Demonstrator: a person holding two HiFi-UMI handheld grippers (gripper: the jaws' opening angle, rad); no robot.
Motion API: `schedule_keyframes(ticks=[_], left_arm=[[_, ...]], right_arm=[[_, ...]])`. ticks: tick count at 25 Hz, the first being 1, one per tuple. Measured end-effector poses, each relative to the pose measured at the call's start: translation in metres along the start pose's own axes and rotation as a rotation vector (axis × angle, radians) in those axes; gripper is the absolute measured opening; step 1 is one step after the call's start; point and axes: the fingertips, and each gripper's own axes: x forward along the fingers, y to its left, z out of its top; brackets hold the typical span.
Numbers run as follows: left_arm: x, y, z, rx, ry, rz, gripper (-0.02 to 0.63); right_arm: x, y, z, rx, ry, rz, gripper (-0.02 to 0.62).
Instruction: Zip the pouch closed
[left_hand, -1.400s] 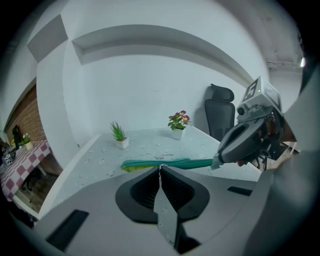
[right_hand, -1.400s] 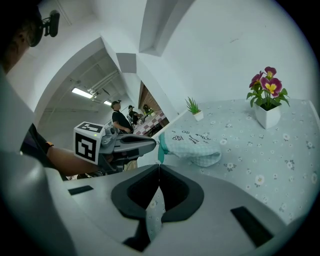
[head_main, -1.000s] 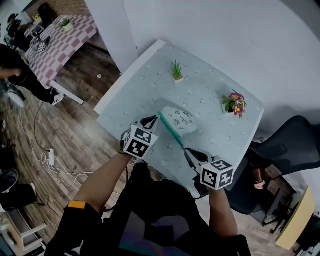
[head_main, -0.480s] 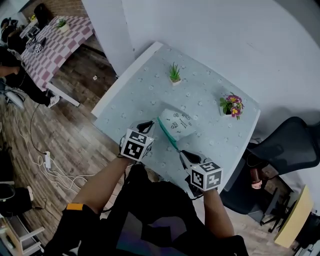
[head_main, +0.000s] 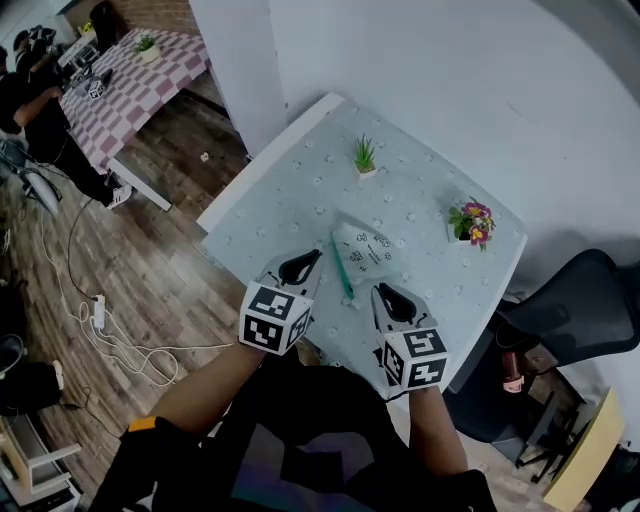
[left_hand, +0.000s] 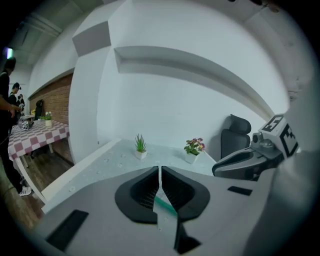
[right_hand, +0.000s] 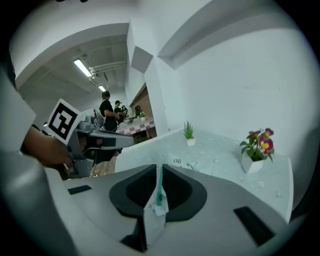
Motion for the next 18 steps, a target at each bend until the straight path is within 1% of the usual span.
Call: schedule_keyframes(ticks=[3, 8, 11, 14, 18], left_arm=[[-0.021, -0.014, 0.024, 0.001, -0.074, 0.013, 0.021], [-0.055, -0.032, 0.048, -0.004, -0.158, 0.039, 0.021], [-0.07, -0.04, 0.054, -0.005, -0.19, 0.05, 0.021], [-0.081, -0.049, 0.056, 0.012, -0.21, 0.062, 0.018], [-0.091, -0.058, 0.055, 0.033, -0.23, 0.076, 0.017]], right_arm=[[-0.013, 0.004, 0.026, -0.046, -0.081, -0.037, 0.034], [-0.037, 0.016, 0.056, -0.082, -0.186, -0.054, 0.018], [-0.049, 0.023, 0.067, -0.099, -0.226, -0.064, 0.017], [-0.06, 0.029, 0.074, -0.109, -0.26, -0.065, 0.017], [-0.066, 0.04, 0.075, -0.115, -0.28, -0.05, 0.017]])
